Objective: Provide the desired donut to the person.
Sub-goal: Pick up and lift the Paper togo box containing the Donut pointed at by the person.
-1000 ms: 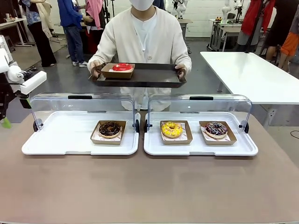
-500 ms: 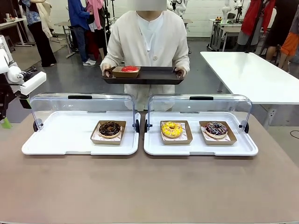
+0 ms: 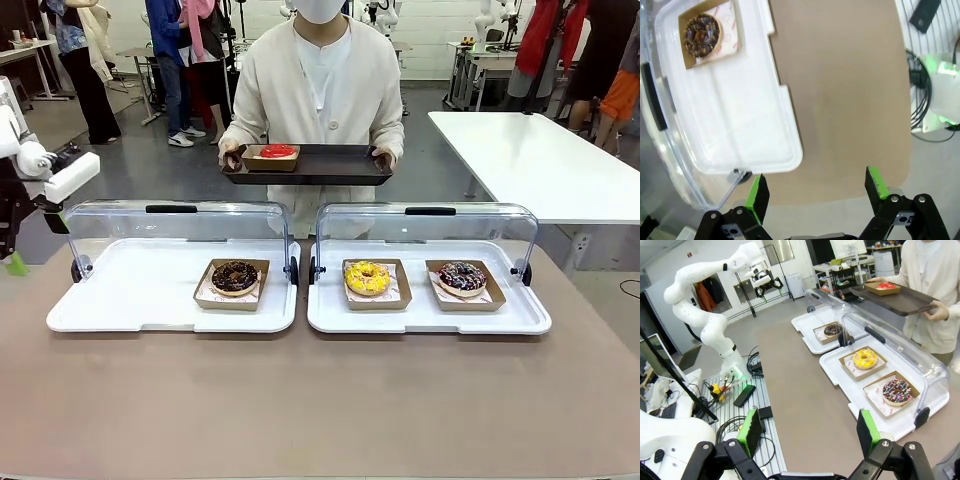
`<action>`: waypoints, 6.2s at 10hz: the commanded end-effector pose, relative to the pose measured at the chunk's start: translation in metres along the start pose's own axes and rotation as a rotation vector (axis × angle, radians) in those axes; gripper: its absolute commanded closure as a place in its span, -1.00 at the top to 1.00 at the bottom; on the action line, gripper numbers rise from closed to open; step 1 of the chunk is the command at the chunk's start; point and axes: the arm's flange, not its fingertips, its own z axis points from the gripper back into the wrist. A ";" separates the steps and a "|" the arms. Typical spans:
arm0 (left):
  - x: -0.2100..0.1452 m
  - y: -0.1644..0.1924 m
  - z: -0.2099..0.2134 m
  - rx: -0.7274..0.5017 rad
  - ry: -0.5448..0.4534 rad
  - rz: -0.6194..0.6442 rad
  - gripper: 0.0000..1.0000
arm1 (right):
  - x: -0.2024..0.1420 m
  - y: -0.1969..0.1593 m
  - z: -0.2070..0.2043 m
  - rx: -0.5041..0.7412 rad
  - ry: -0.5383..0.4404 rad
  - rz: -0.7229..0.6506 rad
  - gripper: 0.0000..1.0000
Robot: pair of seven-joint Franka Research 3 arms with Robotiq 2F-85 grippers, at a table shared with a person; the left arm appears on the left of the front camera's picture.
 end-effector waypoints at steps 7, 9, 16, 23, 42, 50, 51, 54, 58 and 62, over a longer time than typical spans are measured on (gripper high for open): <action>-0.217 0.016 -0.032 -0.012 -1.080 0.044 1.00 | 0.001 0.000 0.001 0.003 -0.020 0.020 1.00; -0.237 -0.008 -0.041 0.069 -1.142 0.108 1.00 | 0.001 0.000 0.001 0.003 -0.020 0.020 1.00; -0.249 -0.047 -0.046 0.202 -1.136 0.184 1.00 | 0.001 0.000 0.001 0.003 -0.020 0.020 1.00; -0.261 -0.040 -0.041 0.154 -1.135 0.165 1.00 | 0.001 0.000 0.001 0.003 -0.020 0.020 1.00; -0.261 -0.040 -0.041 0.154 -1.135 0.165 1.00 | 0.001 0.000 0.001 0.003 -0.020 0.020 1.00; -0.261 -0.040 -0.041 0.154 -1.135 0.165 1.00 | 0.053 -0.026 -0.069 0.031 0.394 0.050 1.00; -0.261 -0.040 -0.041 0.154 -1.135 0.165 1.00 | 0.062 -0.033 -0.096 0.021 0.485 0.090 1.00; -0.261 -0.040 -0.041 0.154 -1.135 0.165 1.00 | 0.075 -0.038 -0.171 0.035 0.713 0.241 1.00; -0.261 -0.040 -0.041 0.154 -1.135 0.165 1.00 | 0.054 -0.026 -0.240 0.007 0.888 0.388 1.00; -0.261 -0.040 -0.041 0.154 -1.135 0.165 1.00 | 0.028 -0.033 -0.283 0.020 0.994 0.378 1.00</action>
